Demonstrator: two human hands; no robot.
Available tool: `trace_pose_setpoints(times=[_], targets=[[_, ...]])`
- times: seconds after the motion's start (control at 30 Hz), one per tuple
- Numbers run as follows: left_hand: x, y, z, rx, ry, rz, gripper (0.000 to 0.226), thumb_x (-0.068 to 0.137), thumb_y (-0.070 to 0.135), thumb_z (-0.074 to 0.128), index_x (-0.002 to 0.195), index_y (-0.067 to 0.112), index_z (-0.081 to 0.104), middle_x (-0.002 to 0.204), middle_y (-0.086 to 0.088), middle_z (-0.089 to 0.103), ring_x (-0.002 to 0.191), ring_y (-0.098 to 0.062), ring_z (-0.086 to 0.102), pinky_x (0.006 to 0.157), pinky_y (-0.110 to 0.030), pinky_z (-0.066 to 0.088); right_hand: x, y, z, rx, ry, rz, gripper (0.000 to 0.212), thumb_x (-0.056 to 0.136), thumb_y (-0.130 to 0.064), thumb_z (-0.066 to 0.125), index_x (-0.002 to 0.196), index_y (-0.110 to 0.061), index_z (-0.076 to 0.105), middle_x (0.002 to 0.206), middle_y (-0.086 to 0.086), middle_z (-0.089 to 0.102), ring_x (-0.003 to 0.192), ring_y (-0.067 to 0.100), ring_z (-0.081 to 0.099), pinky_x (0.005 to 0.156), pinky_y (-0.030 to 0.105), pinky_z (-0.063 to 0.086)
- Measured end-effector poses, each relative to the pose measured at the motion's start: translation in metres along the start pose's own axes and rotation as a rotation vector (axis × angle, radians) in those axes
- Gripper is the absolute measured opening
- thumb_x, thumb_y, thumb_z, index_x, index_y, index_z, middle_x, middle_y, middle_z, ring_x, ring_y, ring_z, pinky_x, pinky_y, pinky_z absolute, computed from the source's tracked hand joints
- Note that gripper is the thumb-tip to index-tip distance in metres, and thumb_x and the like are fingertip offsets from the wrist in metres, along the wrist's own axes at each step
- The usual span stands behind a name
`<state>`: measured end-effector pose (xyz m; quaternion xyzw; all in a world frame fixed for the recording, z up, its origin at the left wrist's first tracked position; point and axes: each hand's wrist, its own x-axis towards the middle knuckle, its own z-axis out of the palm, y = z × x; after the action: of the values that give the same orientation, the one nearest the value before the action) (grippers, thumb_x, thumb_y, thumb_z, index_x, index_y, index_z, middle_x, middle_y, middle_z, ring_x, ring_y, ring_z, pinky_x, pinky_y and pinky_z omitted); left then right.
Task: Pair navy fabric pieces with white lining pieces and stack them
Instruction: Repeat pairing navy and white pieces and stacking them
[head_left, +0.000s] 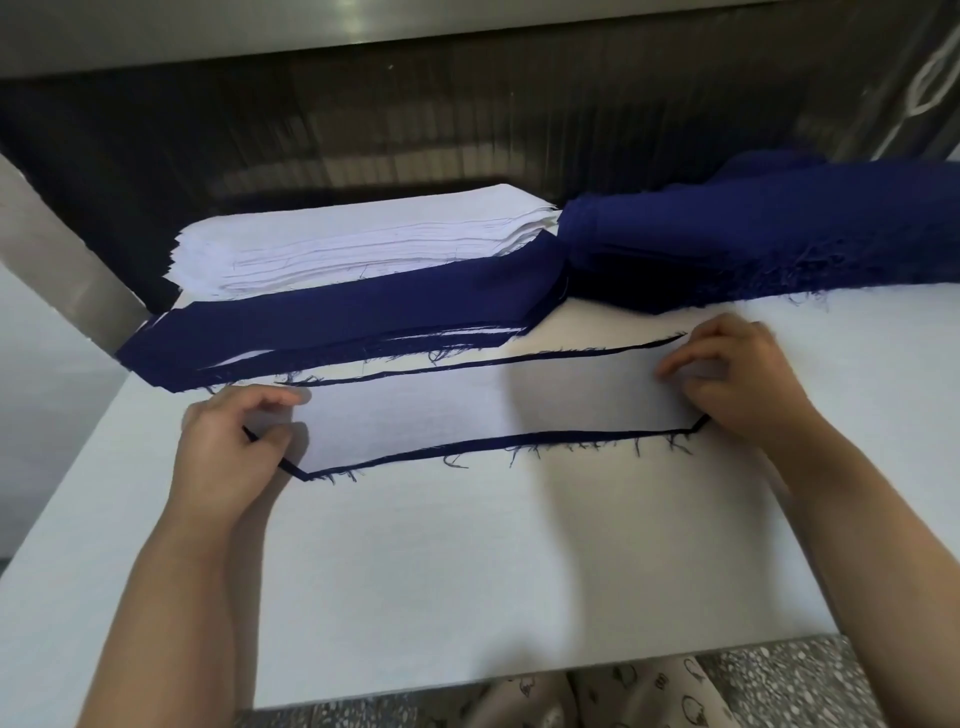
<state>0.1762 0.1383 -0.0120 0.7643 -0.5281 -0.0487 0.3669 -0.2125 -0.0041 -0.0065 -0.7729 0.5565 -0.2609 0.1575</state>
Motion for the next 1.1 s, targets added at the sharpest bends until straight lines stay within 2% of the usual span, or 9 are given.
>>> trace_pose_setpoints(times=[0.07, 0.1, 0.23, 0.43, 0.57, 0.63, 0.8, 0.97, 1.1], targets=[[-0.001, 0.000, 0.000, 0.111, 0.058, -0.051, 0.036, 0.082, -0.004, 0.060, 0.087, 0.031, 0.064, 0.106, 0.012, 0.063, 0.114, -0.015, 0.044, 0.092, -0.026, 0.028, -0.001, 0.002, 0.000, -0.115, 0.079, 0.024, 0.029, 0.080, -0.002, 0.062, 0.090, -0.027, 0.074, 0.112, 0.000, 0.046, 0.109, 0.027, 0.030, 0.090, 0.027, 0.022], [-0.002, 0.000, 0.000, 0.141, 0.079, -0.096, 0.033, 0.084, 0.001, 0.059, 0.087, 0.033, 0.064, 0.106, 0.016, 0.061, 0.117, -0.021, 0.037, 0.086, -0.027, 0.021, -0.002, 0.002, 0.000, -0.154, 0.100, 0.033, 0.028, 0.081, -0.005, 0.063, 0.092, -0.028, 0.073, 0.117, 0.002, 0.045, 0.111, 0.026, 0.027, 0.089, 0.028, 0.018], [-0.002, -0.003, 0.002, 0.113, 0.059, -0.175, 0.025, 0.090, 0.011, 0.057, 0.086, 0.034, 0.064, 0.101, 0.020, 0.060, 0.115, -0.016, 0.031, 0.084, -0.027, 0.017, -0.003, -0.001, 0.001, -0.238, 0.039, 0.045, 0.024, 0.085, -0.014, 0.059, 0.091, -0.033, 0.072, 0.119, -0.006, 0.048, 0.109, 0.023, 0.026, 0.080, 0.026, 0.011], [0.003, -0.002, 0.005, -0.007, 0.096, -0.225, 0.024, 0.092, 0.013, 0.056, 0.089, 0.034, 0.066, 0.102, 0.010, 0.064, 0.125, -0.026, 0.038, 0.105, -0.037, 0.029, -0.001, -0.014, 0.005, -0.186, 0.148, -0.006, 0.023, 0.085, -0.006, 0.058, 0.093, -0.020, 0.074, 0.109, -0.002, 0.065, 0.107, 0.028, 0.038, 0.077, 0.024, 0.011], [0.026, -0.002, 0.001, -0.088, 0.197, -0.238, 0.022, 0.087, 0.016, 0.057, 0.100, 0.030, 0.067, 0.108, 0.001, 0.064, 0.120, -0.033, 0.048, 0.108, -0.048, 0.036, 0.020, -0.044, 0.012, -0.091, 0.078, -0.188, 0.023, 0.082, 0.002, 0.061, 0.097, -0.010, 0.073, 0.107, 0.008, 0.067, 0.105, 0.035, 0.049, 0.090, 0.035, 0.030], [0.045, -0.003, -0.001, -0.053, 0.215, -0.244, 0.025, 0.088, 0.018, 0.058, 0.109, 0.026, 0.067, 0.117, -0.003, 0.064, 0.124, -0.032, 0.045, 0.110, -0.047, 0.033, 0.035, -0.060, 0.018, -0.043, 0.005, -0.228, 0.030, 0.084, 0.002, 0.058, 0.110, -0.009, 0.069, 0.118, 0.009, 0.062, 0.114, 0.033, 0.048, 0.098, 0.036, 0.031], [0.097, -0.008, 0.001, 0.107, 0.211, -0.235, 0.030, 0.093, 0.024, 0.054, 0.121, 0.019, 0.062, 0.132, -0.015, 0.052, 0.128, -0.039, 0.033, 0.110, -0.043, 0.025, 0.088, -0.095, 0.039, 0.058, -0.179, -0.198, 0.054, 0.092, -0.011, 0.053, 0.143, -0.012, 0.036, 0.152, 0.007, 0.027, 0.141, 0.021, 0.022, 0.112, 0.023, 0.015], [0.138, -0.003, 0.012, 0.221, 0.122, -0.218, 0.040, 0.100, 0.035, 0.042, 0.138, 0.023, 0.047, 0.151, -0.005, 0.035, 0.135, -0.036, 0.022, 0.109, -0.043, 0.017, 0.148, -0.117, 0.067, 0.071, -0.188, -0.123, 0.057, 0.097, -0.022, 0.046, 0.148, -0.015, 0.023, 0.155, 0.012, 0.018, 0.143, 0.025, 0.012, 0.115, 0.033, 0.012], [0.163, 0.002, 0.021, 0.299, 0.051, -0.128, 0.044, 0.102, 0.042, 0.033, 0.142, 0.027, 0.041, 0.154, 0.001, 0.031, 0.138, -0.030, 0.018, 0.111, -0.044, 0.012, 0.177, -0.119, 0.087, -0.125, -0.179, -0.136, 0.056, 0.098, -0.027, 0.037, 0.149, -0.017, 0.017, 0.154, 0.018, 0.010, 0.144, 0.029, 0.000, 0.114, 0.036, 0.009]])
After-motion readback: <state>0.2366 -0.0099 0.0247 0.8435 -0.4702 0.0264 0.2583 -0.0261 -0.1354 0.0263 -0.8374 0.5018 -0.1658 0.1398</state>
